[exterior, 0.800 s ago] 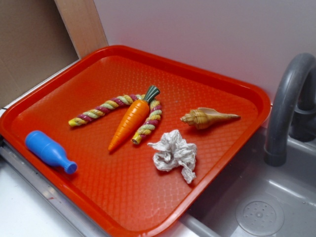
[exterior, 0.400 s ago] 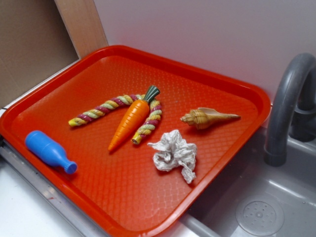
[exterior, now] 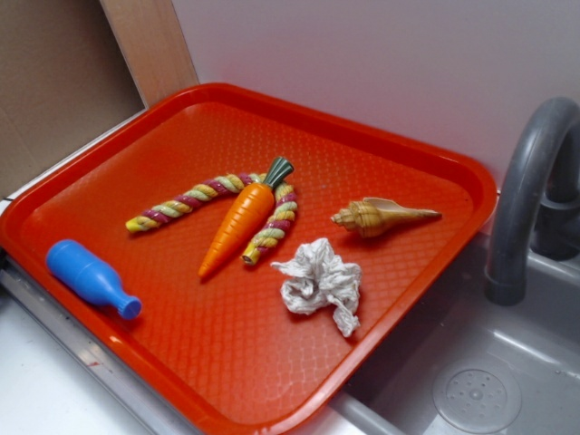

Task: Grab the shell.

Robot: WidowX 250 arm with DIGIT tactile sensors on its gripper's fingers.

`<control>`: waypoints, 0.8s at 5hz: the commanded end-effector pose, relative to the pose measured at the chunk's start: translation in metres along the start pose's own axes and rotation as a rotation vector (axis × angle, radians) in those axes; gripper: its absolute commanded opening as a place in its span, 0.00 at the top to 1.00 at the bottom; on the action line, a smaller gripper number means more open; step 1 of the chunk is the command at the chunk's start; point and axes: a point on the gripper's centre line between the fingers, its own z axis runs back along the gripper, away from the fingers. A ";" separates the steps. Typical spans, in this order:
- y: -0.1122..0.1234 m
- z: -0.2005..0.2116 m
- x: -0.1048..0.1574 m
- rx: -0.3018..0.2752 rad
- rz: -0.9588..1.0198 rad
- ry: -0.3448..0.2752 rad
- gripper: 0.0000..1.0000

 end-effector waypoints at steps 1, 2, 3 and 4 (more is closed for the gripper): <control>-0.097 -0.010 0.048 -0.143 -0.298 -0.174 0.00; -0.142 -0.040 0.069 -0.133 -0.353 -0.179 0.00; -0.165 -0.072 0.079 -0.134 -0.387 -0.157 0.00; -0.184 -0.108 0.090 -0.082 -0.413 -0.094 0.00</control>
